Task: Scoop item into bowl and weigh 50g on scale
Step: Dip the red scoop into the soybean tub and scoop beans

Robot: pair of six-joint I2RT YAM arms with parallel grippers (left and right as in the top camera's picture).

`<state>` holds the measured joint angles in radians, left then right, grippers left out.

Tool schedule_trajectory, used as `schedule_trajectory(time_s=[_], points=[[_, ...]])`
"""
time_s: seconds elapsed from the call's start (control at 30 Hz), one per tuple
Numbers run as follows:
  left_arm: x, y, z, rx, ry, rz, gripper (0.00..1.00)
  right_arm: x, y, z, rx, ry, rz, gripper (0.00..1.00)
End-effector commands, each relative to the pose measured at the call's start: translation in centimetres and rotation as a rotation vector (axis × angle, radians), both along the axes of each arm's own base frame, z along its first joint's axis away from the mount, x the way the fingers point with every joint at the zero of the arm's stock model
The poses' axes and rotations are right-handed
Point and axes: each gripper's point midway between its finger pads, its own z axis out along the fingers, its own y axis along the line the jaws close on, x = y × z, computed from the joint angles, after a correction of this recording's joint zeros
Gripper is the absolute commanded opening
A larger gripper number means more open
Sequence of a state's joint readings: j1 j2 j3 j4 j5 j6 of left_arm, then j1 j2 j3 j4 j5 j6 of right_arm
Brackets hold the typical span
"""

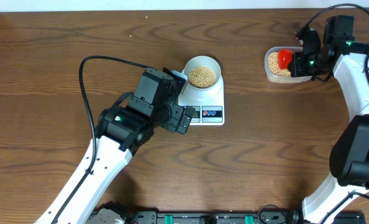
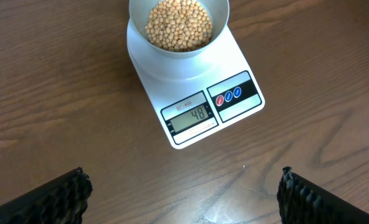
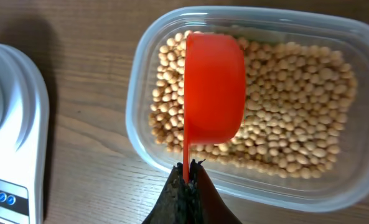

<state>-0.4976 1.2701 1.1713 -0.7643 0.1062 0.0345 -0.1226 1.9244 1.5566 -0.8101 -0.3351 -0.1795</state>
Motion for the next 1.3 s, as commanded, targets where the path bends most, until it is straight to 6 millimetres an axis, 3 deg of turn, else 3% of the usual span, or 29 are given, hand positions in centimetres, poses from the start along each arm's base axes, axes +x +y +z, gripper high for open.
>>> schedule_trajectory(time_s=[0.0, 0.23, 0.7, 1.03, 1.27], points=[[-0.1, 0.0, -0.5, 0.011, 0.012, -0.012, 0.98, -0.1, 1.4, -1.1, 0.045, 0.032, 0.018, 0.01], [-0.1, 0.0, -0.5, 0.011, 0.012, -0.012, 0.98, -0.4, 2.1, -2.3, 0.059, 0.065, 0.033, 0.01], [-0.1, 0.0, -0.5, 0.011, 0.012, -0.012, 0.98, -0.2, 3.1, -1.2, 0.192, 0.042, 0.057, 0.01], [-0.1, 0.0, -0.5, 0.011, 0.012, -0.012, 0.98, -0.2, 2.0, 0.5, 0.358, 0.009, 0.041, 0.01], [-0.1, 0.0, -0.5, 0.011, 0.012, -0.012, 0.98, -0.4, 0.1, 0.5, 0.371, 0.010, -0.002, 0.01]])
